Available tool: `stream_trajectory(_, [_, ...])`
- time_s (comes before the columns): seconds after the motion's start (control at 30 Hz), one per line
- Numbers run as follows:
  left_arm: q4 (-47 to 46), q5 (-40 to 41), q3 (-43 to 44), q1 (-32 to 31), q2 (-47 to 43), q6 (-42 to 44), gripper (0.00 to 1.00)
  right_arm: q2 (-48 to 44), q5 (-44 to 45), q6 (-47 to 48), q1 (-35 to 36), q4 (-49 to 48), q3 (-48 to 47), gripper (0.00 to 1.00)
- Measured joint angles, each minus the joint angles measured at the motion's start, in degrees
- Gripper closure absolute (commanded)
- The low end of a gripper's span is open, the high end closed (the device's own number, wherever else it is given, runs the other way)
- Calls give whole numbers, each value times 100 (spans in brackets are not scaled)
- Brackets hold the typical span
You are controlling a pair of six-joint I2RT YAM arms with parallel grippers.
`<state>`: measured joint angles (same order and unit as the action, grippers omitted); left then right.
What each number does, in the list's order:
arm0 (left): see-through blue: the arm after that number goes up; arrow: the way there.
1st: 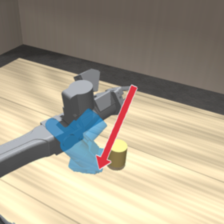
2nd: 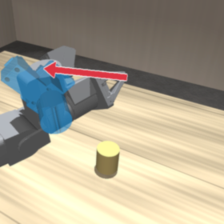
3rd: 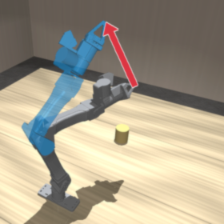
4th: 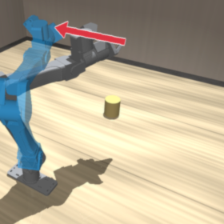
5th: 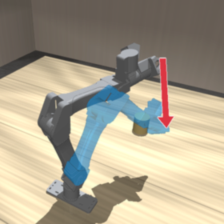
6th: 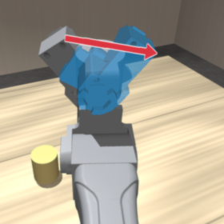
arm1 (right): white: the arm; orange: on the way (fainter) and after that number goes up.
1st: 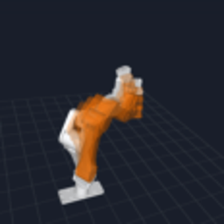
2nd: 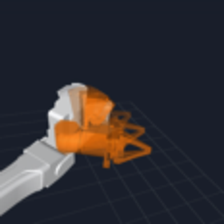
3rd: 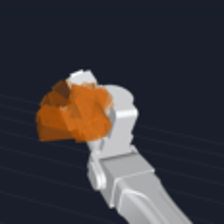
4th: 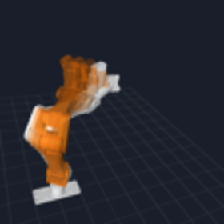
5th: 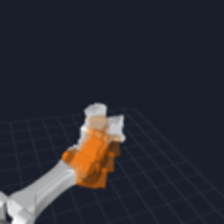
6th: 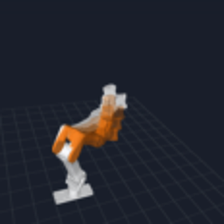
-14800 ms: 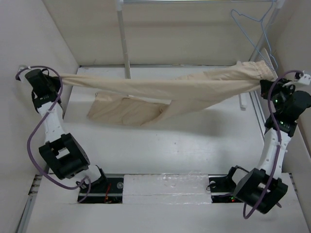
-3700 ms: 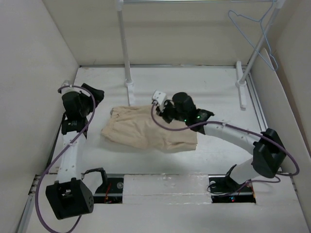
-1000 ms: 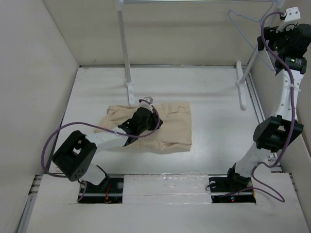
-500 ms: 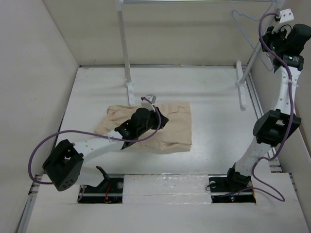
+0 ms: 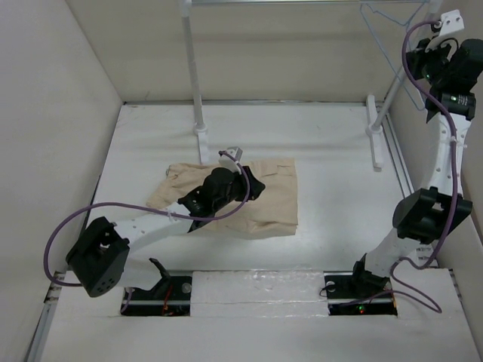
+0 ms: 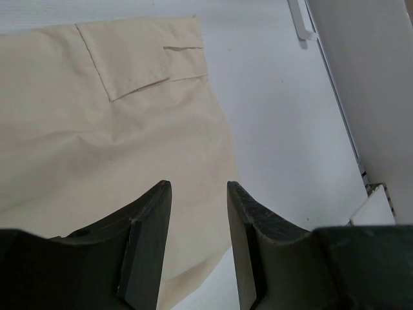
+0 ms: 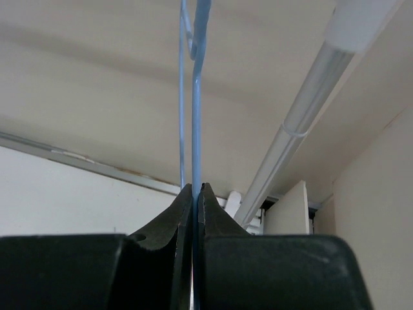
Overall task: Place the trousers on the hanger
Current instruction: Pick up the hanger from the clothesline.
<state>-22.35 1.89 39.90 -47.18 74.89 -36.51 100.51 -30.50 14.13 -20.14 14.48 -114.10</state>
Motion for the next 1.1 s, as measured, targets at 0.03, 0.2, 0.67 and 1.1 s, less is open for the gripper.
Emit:
stream_trajectory(0.03, [2,0,0,0,-9,-4,63,-122,35,-13,20,-48,42,100])
stream_trajectory(0.2, [2,-4,4,0,-120,-11,63,-940,286,-42,142,-339,494,100])
stream_trajectory(0.67, [22,-494,992,-269,-144,-269,59,-3567,1777,-66,1593,-1075,4760,100])
stream_trajectory(1.1, [7,227,3309,-1198,1600,146,62,-5366,3976,-310,3869,-992,7307,100])
